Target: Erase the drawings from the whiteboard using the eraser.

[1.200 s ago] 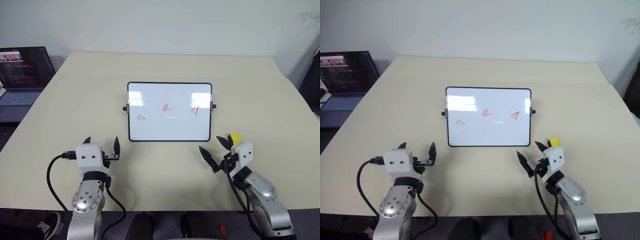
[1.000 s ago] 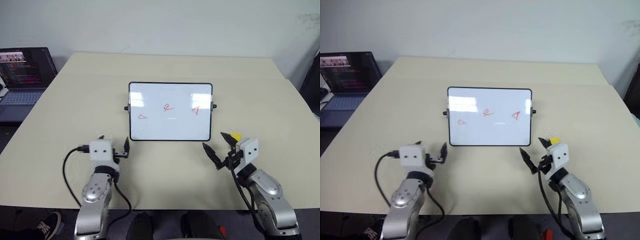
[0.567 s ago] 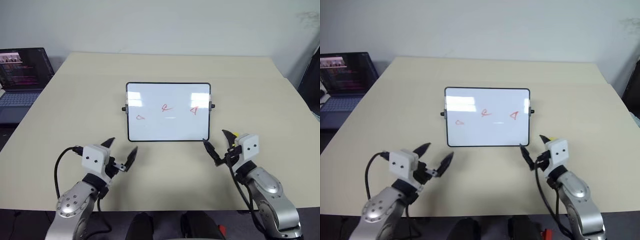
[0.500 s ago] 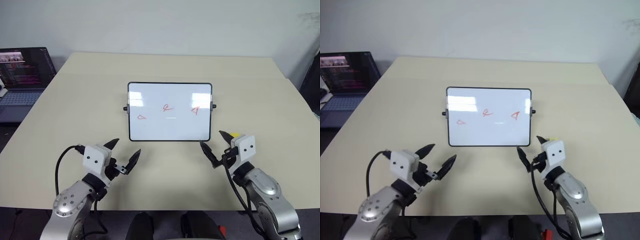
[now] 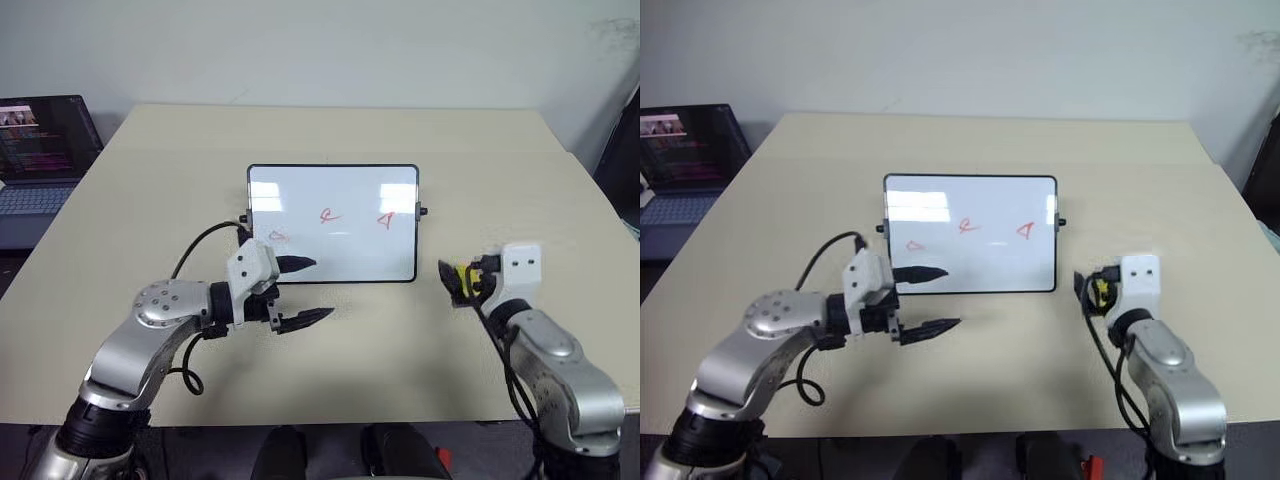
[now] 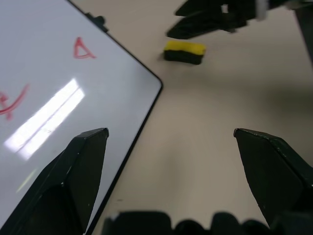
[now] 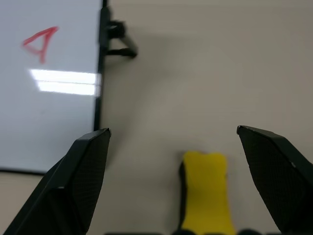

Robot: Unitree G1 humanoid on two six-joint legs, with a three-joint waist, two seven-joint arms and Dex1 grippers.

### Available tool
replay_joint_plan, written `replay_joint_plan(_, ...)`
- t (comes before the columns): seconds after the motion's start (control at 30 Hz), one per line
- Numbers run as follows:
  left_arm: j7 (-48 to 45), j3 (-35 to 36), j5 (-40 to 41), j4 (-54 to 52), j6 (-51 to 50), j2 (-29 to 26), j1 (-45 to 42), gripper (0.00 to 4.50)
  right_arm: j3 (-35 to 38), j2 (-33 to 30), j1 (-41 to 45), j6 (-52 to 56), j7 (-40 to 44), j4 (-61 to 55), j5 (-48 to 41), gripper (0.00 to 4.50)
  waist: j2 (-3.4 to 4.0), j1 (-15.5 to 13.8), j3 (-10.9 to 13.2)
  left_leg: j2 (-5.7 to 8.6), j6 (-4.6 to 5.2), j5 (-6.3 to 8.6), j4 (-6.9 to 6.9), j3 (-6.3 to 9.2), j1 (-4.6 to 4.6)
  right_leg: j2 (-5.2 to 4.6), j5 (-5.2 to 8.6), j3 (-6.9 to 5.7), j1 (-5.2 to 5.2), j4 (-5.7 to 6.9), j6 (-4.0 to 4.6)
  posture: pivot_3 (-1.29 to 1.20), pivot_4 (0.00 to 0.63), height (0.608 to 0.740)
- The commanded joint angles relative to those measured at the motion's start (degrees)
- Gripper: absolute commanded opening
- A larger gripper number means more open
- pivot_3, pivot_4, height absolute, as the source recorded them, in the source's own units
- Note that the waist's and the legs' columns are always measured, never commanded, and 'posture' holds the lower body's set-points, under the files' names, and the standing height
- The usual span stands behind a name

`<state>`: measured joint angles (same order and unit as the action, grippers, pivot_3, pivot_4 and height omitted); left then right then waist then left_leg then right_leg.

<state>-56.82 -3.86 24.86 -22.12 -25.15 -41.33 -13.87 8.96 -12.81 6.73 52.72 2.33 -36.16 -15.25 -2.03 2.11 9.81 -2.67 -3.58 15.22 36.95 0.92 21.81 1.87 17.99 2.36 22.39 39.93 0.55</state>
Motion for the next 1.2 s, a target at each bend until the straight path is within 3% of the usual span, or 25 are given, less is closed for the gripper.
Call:
replay_joint_plan(0.03, -3.58, 0.84, 0.05, 0.87, 2.62, -2.06, -1.58, 4.50, 0.29, -0.02, 1.90, 0.82, -0.95, 1.01, 0.73, 4.47, 0.02, 0.01, 0.02, -0.01, 0.00, 0.00, 0.00, -0.01, 0.00, 0.00, 0.00, 0.00, 0.01, 0.00, 0.01, 0.00, 0.150, 0.740)
replay_joint_plan(0.5, -7.46, 0.56, 0.40, 0.05, 2.60, -3.36, -5.90, 4.50, 1.95, -0.18, -1.32, 0.00, 0.37, 4.90, 0.78, 4.47, 0.05, -0.26, 0.03, -0.01, 0.01, 0.00, 0.04, -0.01, 0.07, -0.06, 0.01, 0.01, 0.03, 0.00, -0.01, 0.00, 0.150, 0.740)
replay_joint_plan(1.0, -6.88, 1.31, 0.35, -1.23, 2.27, -3.40, -5.10, 4.50, 2.62, -1.59, 1.20, -4.16, 2.37, 12.67, 1.00, 4.47, 0.05, -0.18, 0.04, 0.00, 0.01, 0.00, 0.03, -0.05, 0.06, -0.04, 0.02, 0.05, 0.03, 0.00, -0.02, 0.00, 0.150, 0.740)
replay_joint_plan(1.13, -6.34, 1.81, 0.67, -1.44, 1.88, -3.25, -4.78, 4.50, 2.51, -1.20, 1.54, -5.43, 2.07, 13.66, 1.33, 3.52, 0.05, -0.23, 0.04, -0.01, 0.01, 0.00, 0.03, -0.02, 0.06, -0.04, 0.02, 0.02, 0.03, 0.00, -0.02, 0.00, 0.150, 0.740)
replay_joint_plan(1.2, -6.13, 1.85, 0.69, -1.60, 1.88, -3.33, -4.28, 4.50, 2.21, -1.29, 1.55, -5.67, 2.21, 14.31, 1.42, 2.74, 0.05, -0.22, 0.04, -0.01, 0.01, 0.00, 0.03, -0.03, 0.06, -0.04, 0.02, 0.04, 0.03, -0.01, -0.02, 0.00, 0.150, 0.740)
